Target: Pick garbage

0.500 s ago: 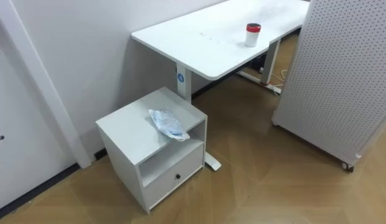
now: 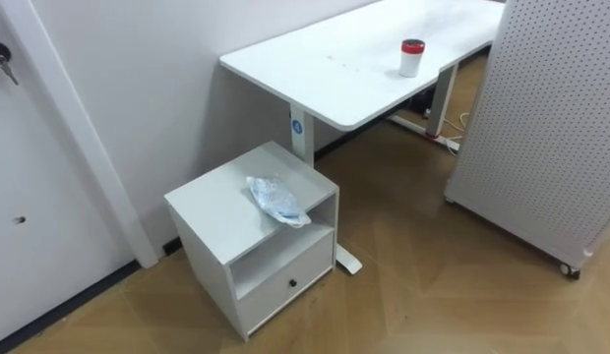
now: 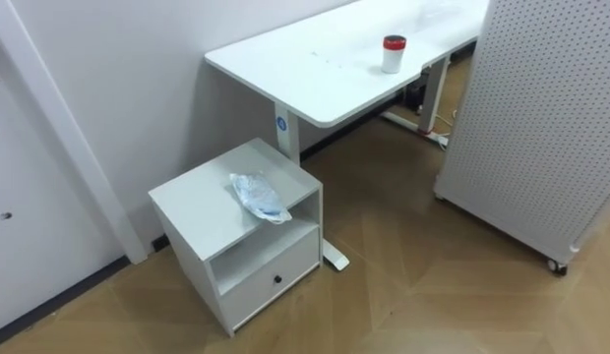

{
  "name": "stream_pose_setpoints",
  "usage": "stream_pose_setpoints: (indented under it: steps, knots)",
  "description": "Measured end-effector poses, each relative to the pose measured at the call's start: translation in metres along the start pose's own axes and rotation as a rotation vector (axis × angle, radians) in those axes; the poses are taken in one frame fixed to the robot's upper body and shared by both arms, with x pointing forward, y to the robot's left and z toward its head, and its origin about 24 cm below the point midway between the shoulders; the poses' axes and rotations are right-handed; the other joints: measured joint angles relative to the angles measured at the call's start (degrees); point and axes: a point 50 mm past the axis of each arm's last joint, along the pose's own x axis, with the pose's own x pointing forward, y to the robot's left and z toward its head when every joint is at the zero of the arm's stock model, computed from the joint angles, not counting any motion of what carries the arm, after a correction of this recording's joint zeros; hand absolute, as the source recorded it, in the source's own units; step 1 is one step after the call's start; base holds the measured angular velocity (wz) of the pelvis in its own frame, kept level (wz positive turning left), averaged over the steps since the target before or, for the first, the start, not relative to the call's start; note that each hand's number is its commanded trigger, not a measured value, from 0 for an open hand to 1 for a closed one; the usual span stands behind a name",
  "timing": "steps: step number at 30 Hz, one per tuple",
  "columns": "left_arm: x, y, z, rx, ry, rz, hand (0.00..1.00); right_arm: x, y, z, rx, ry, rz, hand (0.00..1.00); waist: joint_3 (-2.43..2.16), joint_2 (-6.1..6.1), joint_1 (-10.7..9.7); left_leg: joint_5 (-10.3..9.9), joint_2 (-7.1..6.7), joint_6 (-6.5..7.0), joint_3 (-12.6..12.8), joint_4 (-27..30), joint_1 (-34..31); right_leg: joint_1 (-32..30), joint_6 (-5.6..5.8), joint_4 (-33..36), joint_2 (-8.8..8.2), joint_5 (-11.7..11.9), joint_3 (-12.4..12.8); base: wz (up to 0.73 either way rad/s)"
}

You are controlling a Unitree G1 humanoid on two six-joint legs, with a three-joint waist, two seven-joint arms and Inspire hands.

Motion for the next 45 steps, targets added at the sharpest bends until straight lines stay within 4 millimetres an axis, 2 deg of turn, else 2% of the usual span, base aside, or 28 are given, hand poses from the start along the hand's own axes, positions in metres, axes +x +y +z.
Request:
stream_pose_setpoints:
  steps: [11,16,17,19,21,23,25,26,27,28,29,30,31,32,33,34,35,36,37,38,39,40,42,43,44,45]
  knots:
    - [0.0,-0.001,-0.003,0.001,0.026,-0.006,0.0,-0.001,-0.002,-0.004,0.018,0.011,-0.007,1.0,-0.02,-0.22,-0.2,0.0,0.05,0.08,-0.1,0.5,0.2,0.1,0.03,0.9,-0.07,0.0,-0.2,0.0]
    - [0.0,0.001,-0.006,0.003,0.044,0.0,0.0,-0.001,-0.003,-0.006,0.039,0.03,-0.011,1.0,-0.08,-1.06,-0.5,-1.1,0.18,-0.2,-0.6,2.8,-0.2,-0.2,-0.14,2.3,0.11,-2.3,0.1,0.03]
    - [0.0,0.002,-0.007,0.001,0.053,0.001,0.0,-0.001,-0.003,-0.006,0.04,0.032,-0.011,1.0,-0.16,-1.28,-0.4,-1.7,0.95,-0.36,-0.6,4.2,-0.6,-0.7,-0.42,3.6,0.35,-3.0,0.2,-0.04]
    - [0.0,0.004,-0.011,-0.014,0.073,0.006,0.0,-0.001,-0.003,-0.005,0.046,0.033,-0.01,1.0,-0.1,-1.43,0.1,-3.0,1.58,-0.9,-0.6,7.1,-1.9,-2.0,-1.01,6.0,1.05,-4.1,0.3,-0.11]
    - [-0.001,0.006,-0.015,-0.018,0.088,0.012,0.0,-0.001,-0.001,-0.006,0.047,0.038,0.0,1.0,-0.38,-1.75,0.8,-4.2,2.72,-1.69,0.2,9.3,-2.7,-3.9,-1.88,9.9,1.66,-6.5,1.5,-0.19]
    - [-0.001,0.005,-0.015,-0.017,0.096,0.008,0.0,-0.001,-0.002,-0.006,0.055,0.036,-0.002,1.0,-0.48,-1.95,1.3,-4.4,3.36,-2.06,0.3,11.1,-3.9,-4.7,-2.53,11.2,2.19,-7.5,1.5,0.0]
    - [-0.001,0.005,-0.017,-0.014,0.1,0.006,0.0,-0.001,-0.003,-0.007,0.077,0.035,-0.007,1.0,-0.48,-2.22,0.3,-4.2,4.1,-2.4,1.6,13.8,-5.7,-5.2,-3.32,12.1,2.33,-8.2,1.4,0.25]
    - [-0.002,0.004,-0.02,-0.012,0.109,0.004,0.0,-0.001,-0.004,-0.006,0.088,0.032,-0.011,1.0,-0.21,-2.82,-0.1,-2.8,4.43,-2.58,2.6,18.2,-8.2,-4.8,-3.95,12.2,2.56,-8.6,2.0,0.35]
    - [-0.002,0.002,-0.022,-0.011,0.113,-0.001,0.0,-0.002,-0.006,-0.008,0.111,0.034,-0.025,1.0,-0.04,-3.01,-0.1,-1.6,3.81,-2.01,3.1,21.7,-11.5,-3.8,-4.61,12.3,2.74,-9.0,3.4,0.4]
    - [-0.003,0.001,-0.023,-0.01,0.114,-0.004,0.0,-0.003,-0.008,-0.011,0.124,0.038,-0.036,1.0,-0.12,-3.03,-0.1,-1.8,2.95,-1.76,3.4,20.0,-12.4,-3.6,-4.94,12.3,2.76,-9.2,4.3,0.48]
    - [-0.002,0.0,-0.02,-0.002,0.103,-0.007,0.0,-0.005,-0.014,-0.016,0.153,0.048,-0.064,1.0,-0.08,-2.8,-0.1,-1.1,1.41,-1.73,4.4,14.1,-14.7,-3.3,-5.54,12.2,2.68,-10.1,5.3,0.34]
    - [-0.003,-0.001,-0.024,0.001,0.111,-0.009,0.0,-0.006,-0.019,-0.018,0.157,0.058,-0.085,1.0,0.0,-2.36,0.9,1.4,0.38,-2.48,5.9,7.0,-16.4,-3.2,-4.98,12.2,2.49,-10.5,5.6,0.12]
    - [-0.004,-0.001,-0.028,-0.002,0.121,-0.008,0.0,-0.008,-0.021,-0.021,0.156,0.067,-0.095,1.0,-0.02,-2.28,1.8,4.0,-0.05,-1.98,5.8,3.7,-17.0,-3.1,-4.83,12.4,2.4,-10.9,6.1,-0.47]
    - [-0.007,-0.002,-0.038,-0.015,0.147,-0.005,0.0,-0.008,-0.022,-0.021,0.146,0.07,-0.098,1.0,-0.05,-2.18,3.2,9.0,-0.22,-1.53,5.8,-0.7,-17.0,-2.9,-4.58,12.6,1.89,-11.7,7.2,-0.65]
    - [-0.008,-0.003,-0.044,-0.016,0.163,-0.007,0.0,-0.007,-0.021,-0.02,0.133,0.072,-0.098,1.0,-0.3,-1.96,3.3,12.4,-0.59,-0.02,6.0,-1.3,-16.4,-2.6,-3.91,12.5,1.52,-12.5,8.1,-0.58]
    - [-0.009,-0.004,-0.045,-0.015,0.163,-0.009,0.0,-0.007,-0.021,-0.019,0.131,0.069,-0.098,1.0,-0.46,-2.14,3.2,12.8,-1.2,0.54,6.0,-1.0,-16.4,-2.4,-3.44,12.4,0.98,-12.9,8.2,-0.35]
    - [-0.009,-0.004,-0.044,-0.009,0.158,-0.012,0.0,-0.007,-0.021,-0.019,0.13,0.069,-0.099,1.0,-0.47,-2.84,3.2,12.5,-1.77,1.23,7.0,0.0,-16.2,-1.8,-3.05,11.9,-0.02,-13.1,8.5,-0.33]
    - [-0.009,-0.005,-0.043,-0.011,0.15,-0.015,0.0,-0.007,-0.02,-0.018,0.129,0.063,-0.103,1.0,-0.38,-3.26,3.3,12.1,-2.32,3.15,7.7,2.2,-16.2,-1.0,-2.46,11.4,-0.52,-13.4,9.4,-0.36]
    - [-0.008,-0.005,-0.043,-0.011,0.147,-0.016,0.0,-0.007,-0.019,-0.017,0.129,0.059,-0.103,1.0,-0.17,-3.42,3.2,11.2,-2.34,3.32,8.4,3.6,-16.2,-0.3,-2.31,10.9,-1.01,-13.5,9.7,-0.4]
    - [-0.007,-0.004,-0.037,-0.013,0.127,-0.014,0.0,-0.006,-0.019,-0.016,0.126,0.056,-0.105,1.0,0.07,-3.55,3.2,8.7,-2.18,3.58,9.7,6.1,-16.2,0.8,-1.93,10.7,-2.0,-13.7,10.5,-0.37]
    - [-0.006,-0.003,-0.031,-0.015,0.105,-0.015,0.0,-0.006,-0.018,-0.016,0.105,0.056,-0.107,1.0,0.21,-4.05,3.1,6.4,-2.11,3.75,10.8,8.3,-16.2,1.3,-1.36,11.4,-2.68,-14.0,11.3,-0.37]
    - [-0.005,-0.002,-0.027,-0.016,0.092,-0.015,0.0,-0.006,-0.018,-0.015,0.088,0.055,-0.109,1.0,0.19,-4.05,3.1,5.4,-2.13,3.91,11.2,9.0,-16.2,1.3,-1.08,12.5,-3.06,-14.1,11.3,-0.29]
    - [-0.001,0.003,-0.009,-0.019,0.032,-0.002,0.0,-0.006,-0.018,-0.013,0.061,0.039,-0.121,1.0,0.05,-4.16,3.3,2.2,-3.02,4.47,12.2,10.1,-14.7,-0.6,0.21,20.8,-5.01,-14.6,10.8,-0.18]
    - [0.0,0.004,-0.006,-0.018,0.018,0.003,0.0,-0.006,-0.018,-0.013,0.057,0.034,-0.127,1.0,-0.04,-4.26,3.2,1.6,-3.17,4.76,12.7,10.1,-13.9,-1.7,0.86,24.2,-5.56,-14.2,10.7,-0.18]
    - [0.001,0.005,0.0,-0.017,0.0,0.015,0.0,-0.006,-0.018,-0.011,0.064,0.023,-0.136,1.0,-0.12,-4.56,3.3,0.3,-3.68,5.13,13.3,10.1,-12.2,-3.9,3.53,31.3,-7.18,-12.6,10.0,-0.13]
    - [0.002,0.008,0.006,-0.017,-0.013,0.029,0.0,-0.005,-0.017,-0.005,0.064,0.001,-0.137,1.0,-0.24,-4.78,3.1,-0.9,-4.33,5.51,13.6,10.1,-10.5,-5.9,3.94,37.9,-8.35,-9.5,9.3,-0.15]
